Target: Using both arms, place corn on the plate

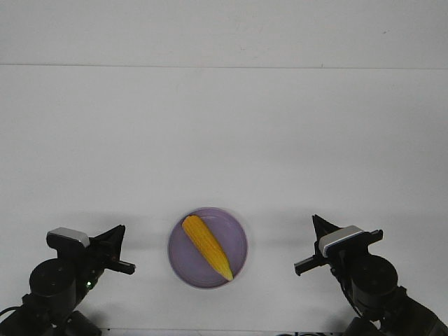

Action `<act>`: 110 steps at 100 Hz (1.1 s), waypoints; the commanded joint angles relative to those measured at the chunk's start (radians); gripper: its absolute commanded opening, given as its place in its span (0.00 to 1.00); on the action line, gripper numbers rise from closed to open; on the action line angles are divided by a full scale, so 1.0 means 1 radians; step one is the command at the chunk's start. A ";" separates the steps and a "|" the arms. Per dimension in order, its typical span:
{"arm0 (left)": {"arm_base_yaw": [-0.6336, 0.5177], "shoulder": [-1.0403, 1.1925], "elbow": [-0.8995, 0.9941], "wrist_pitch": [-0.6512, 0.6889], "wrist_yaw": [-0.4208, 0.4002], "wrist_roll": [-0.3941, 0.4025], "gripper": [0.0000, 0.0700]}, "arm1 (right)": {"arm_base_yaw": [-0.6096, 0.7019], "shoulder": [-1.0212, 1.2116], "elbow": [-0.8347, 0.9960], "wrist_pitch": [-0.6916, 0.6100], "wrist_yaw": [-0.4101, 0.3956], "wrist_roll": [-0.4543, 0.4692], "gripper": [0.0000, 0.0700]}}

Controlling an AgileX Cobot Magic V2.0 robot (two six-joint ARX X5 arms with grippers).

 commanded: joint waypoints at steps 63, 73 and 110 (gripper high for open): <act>0.451 -0.245 -0.332 0.328 -0.036 0.299 0.02 | 0.008 0.004 0.010 0.011 0.002 0.010 0.02; 0.535 -0.327 -0.452 0.392 -0.035 0.345 0.02 | 0.008 0.004 0.010 0.011 0.002 0.010 0.02; 0.577 -0.382 -0.651 0.546 -0.010 0.394 0.02 | 0.008 0.004 0.010 0.011 0.002 0.010 0.02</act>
